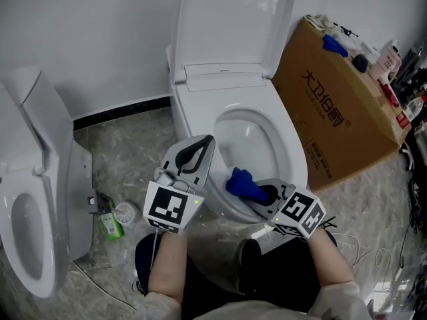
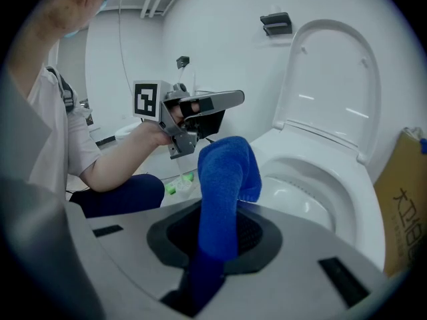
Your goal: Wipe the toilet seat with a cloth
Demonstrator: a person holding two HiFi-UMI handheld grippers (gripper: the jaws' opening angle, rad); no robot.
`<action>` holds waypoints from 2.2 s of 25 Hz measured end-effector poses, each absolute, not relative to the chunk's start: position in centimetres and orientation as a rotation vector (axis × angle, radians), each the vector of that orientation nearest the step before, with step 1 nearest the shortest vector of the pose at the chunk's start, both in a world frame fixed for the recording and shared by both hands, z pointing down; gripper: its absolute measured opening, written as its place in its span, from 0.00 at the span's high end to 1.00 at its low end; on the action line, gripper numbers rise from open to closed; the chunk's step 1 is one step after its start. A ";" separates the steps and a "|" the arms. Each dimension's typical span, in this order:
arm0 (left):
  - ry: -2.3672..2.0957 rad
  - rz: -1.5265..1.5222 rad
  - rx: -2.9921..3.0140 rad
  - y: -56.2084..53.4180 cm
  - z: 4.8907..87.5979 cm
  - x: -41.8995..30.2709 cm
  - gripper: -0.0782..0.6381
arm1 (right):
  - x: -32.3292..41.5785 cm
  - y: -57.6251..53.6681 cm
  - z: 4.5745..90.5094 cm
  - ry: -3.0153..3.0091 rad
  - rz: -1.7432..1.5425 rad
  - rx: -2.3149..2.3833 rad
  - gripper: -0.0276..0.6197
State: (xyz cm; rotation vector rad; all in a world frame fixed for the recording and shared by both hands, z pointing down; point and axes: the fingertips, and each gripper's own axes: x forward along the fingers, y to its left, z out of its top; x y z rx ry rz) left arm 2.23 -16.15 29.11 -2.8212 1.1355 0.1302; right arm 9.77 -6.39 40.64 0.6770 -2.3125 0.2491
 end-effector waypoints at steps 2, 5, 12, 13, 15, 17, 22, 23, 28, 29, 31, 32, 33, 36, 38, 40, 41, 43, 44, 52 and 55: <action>1.134 0.130 -2.824 -16.1 29.1 2.4 0.88 | 10.0 -6.3 40.6 -2.305 0.240 0.687 0.89; 1.121 0.124 -2.817 -15.9 28.9 2.9 0.88 | 10.5 -6.2 40.6 -2.289 0.233 0.701 0.89; 1.096 0.123 -2.819 -15.7 28.7 3.8 0.88 | 13.3 -5.8 41.0 -2.212 0.236 0.781 0.89; 1.092 0.125 -2.820 -15.7 28.6 3.9 0.88 | 13.8 -5.9 41.0 -2.200 0.234 0.792 0.89; 1.087 0.134 -2.824 -15.6 28.5 4.3 0.88 | 14.9 -6.0 41.1 -2.172 0.232 0.818 0.89; 1.081 0.138 -2.830 -15.5 28.5 4.6 0.88 | 16.2 -6.0 41.3 -2.140 0.228 0.853 0.89; 1.050 0.126 -2.838 -15.4 28.6 5.5 0.88 | 17.8 -6.0 41.4 -2.111 0.216 0.900 0.89; 1.045 0.126 -2.839 -15.4 28.6 5.7 0.88 | 17.9 -6.0 41.4 -2.109 0.215 0.903 0.89; 1.026 0.115 -2.845 -15.3 28.7 6.7 0.88 | 19.3 -5.8 41.3 -2.100 0.229 0.939 0.89; 1.025 0.109 -2.851 -15.3 28.8 6.9 0.88 | 19.7 -5.8 41.3 -2.100 0.235 0.945 0.89; 1.015 0.109 -2.858 -15.3 28.9 7.3 0.88 | 20.5 -5.8 41.3 -2.103 0.245 0.956 0.89; 1.009 0.112 -2.856 -15.3 28.9 7.4 0.88 | 20.8 -5.9 41.2 -2.104 0.248 0.959 0.89; 1.006 0.114 -2.851 -15.4 28.9 7.5 0.88 | 21.0 -5.9 41.2 -2.104 0.248 0.962 0.89; 1.006 0.113 -2.849 -15.6 28.9 7.5 0.88 | 21.4 -6.1 41.4 -2.102 0.245 0.972 0.89; 1.001 0.108 -2.855 -15.6 29.2 7.6 0.88 | 21.6 -6.1 41.4 -2.103 0.246 0.970 0.89; 0.999 0.100 -2.862 -15.6 29.5 7.8 0.88 | 21.9 -6.2 41.4 -2.106 0.249 0.964 0.89; 0.997 0.099 -2.864 -15.6 29.5 7.8 0.88 | 22.1 -6.3 41.4 -2.108 0.251 0.963 0.89; 0.993 0.101 -2.864 -15.7 29.4 7.9 0.88 | 22.5 -6.4 41.4 -2.117 0.258 0.968 0.89; 0.990 0.104 -2.863 -15.7 29.4 8.0 0.88 | 22.7 -6.5 41.4 -2.122 0.262 0.972 0.89; 0.980 0.116 -2.879 -15.8 29.5 8.2 0.88 | 24.5 -7.7 41.3 -2.125 0.180 1.053 0.89; 0.978 0.113 -2.879 -15.8 29.6 8.2 0.88 | 24.9 -8.2 41.2 -2.132 0.192 1.055 0.89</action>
